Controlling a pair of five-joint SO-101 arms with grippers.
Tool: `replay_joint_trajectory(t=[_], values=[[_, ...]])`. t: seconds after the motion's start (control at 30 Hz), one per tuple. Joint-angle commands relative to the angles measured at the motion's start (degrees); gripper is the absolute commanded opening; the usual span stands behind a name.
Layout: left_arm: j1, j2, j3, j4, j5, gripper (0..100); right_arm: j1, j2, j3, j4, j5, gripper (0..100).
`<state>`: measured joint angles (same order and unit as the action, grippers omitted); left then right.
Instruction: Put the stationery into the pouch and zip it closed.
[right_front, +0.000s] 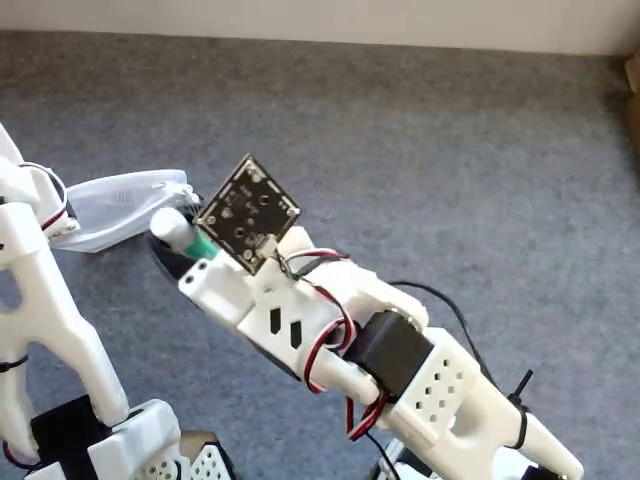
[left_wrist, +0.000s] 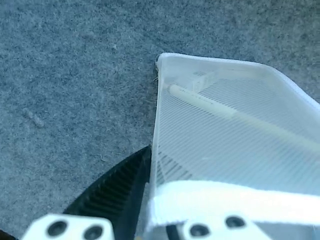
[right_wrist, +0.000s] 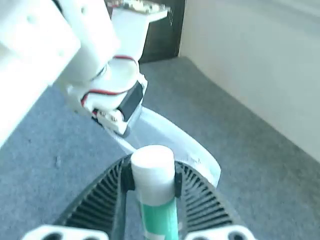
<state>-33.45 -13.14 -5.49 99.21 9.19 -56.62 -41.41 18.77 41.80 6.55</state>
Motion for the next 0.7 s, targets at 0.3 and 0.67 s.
replay_joint_trajectory(t=[0.3,0.67], values=[[1.0,0.7,0.7,0.5,0.7,1,-2.2,-2.0,3.2,-26.2,-0.5,0.5],[1.0,0.7,0.8,0.5,0.7,1,-2.2,-1.9,18.0,-55.6,-0.5,0.5]])
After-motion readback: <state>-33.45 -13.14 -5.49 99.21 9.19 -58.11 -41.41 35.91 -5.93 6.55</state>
